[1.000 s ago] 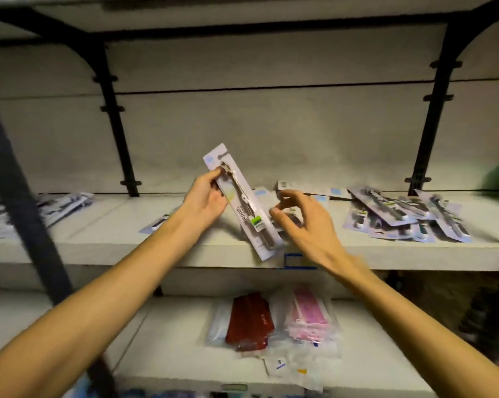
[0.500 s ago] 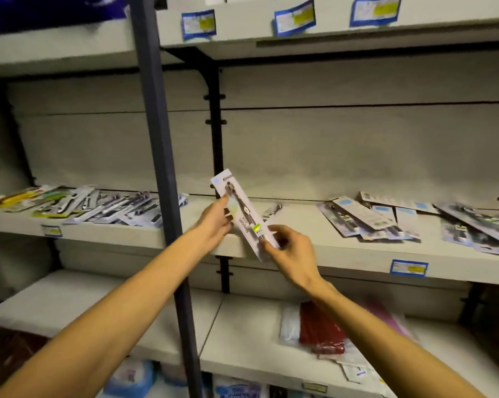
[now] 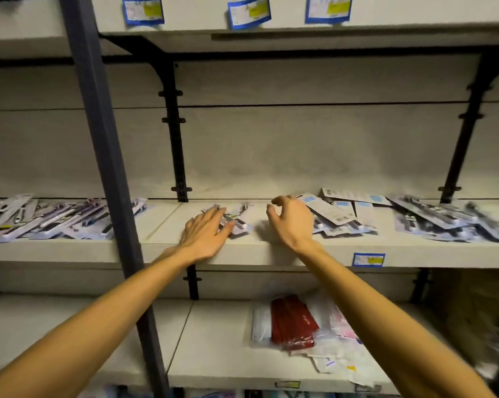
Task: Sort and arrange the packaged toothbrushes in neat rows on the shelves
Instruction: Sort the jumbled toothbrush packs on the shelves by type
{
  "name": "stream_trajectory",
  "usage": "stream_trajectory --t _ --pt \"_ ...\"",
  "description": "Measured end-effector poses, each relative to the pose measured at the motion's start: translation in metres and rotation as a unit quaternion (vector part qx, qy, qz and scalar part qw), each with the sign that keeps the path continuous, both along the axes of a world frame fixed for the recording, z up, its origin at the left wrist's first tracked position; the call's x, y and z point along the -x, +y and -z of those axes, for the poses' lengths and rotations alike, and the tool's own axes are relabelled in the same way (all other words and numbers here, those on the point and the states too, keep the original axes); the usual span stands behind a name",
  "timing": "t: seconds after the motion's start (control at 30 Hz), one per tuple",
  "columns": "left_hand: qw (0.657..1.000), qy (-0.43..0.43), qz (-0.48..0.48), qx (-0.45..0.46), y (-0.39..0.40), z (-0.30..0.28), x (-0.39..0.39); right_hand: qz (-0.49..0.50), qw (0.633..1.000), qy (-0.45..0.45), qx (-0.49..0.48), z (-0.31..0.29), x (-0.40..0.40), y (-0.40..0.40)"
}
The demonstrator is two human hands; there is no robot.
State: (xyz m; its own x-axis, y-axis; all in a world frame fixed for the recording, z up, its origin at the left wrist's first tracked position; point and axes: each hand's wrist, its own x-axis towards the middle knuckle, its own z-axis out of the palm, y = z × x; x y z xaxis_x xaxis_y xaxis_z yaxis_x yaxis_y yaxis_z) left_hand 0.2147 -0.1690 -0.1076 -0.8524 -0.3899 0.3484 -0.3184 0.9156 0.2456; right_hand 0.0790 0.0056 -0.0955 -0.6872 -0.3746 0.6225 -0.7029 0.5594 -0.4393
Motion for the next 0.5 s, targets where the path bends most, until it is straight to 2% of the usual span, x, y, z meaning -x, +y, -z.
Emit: stream_trajectory --t 0.13,0.27,0.4,0.5 --pt "0.998 0.038 0.042 0.015 0.035 -0.012 0.032 0.06 0.982 0.063 -0.165 -0.015 0.052 0.048" --pt "0.996 0.033 0.078 0.042 0.07 -0.02 0.072 0.079 0.97 0.005 -0.23 -0.016 0.086 0.086" --pt "0.989 0.032 0.138 0.044 0.106 -0.024 0.114 0.044 0.979 -0.017 -0.2 -0.018 0.103 0.112" --pt "0.991 -0.01 0.13 -0.002 0.131 -0.021 0.14 -0.009 0.991 -0.096 -0.092 -0.025 0.111 0.123"
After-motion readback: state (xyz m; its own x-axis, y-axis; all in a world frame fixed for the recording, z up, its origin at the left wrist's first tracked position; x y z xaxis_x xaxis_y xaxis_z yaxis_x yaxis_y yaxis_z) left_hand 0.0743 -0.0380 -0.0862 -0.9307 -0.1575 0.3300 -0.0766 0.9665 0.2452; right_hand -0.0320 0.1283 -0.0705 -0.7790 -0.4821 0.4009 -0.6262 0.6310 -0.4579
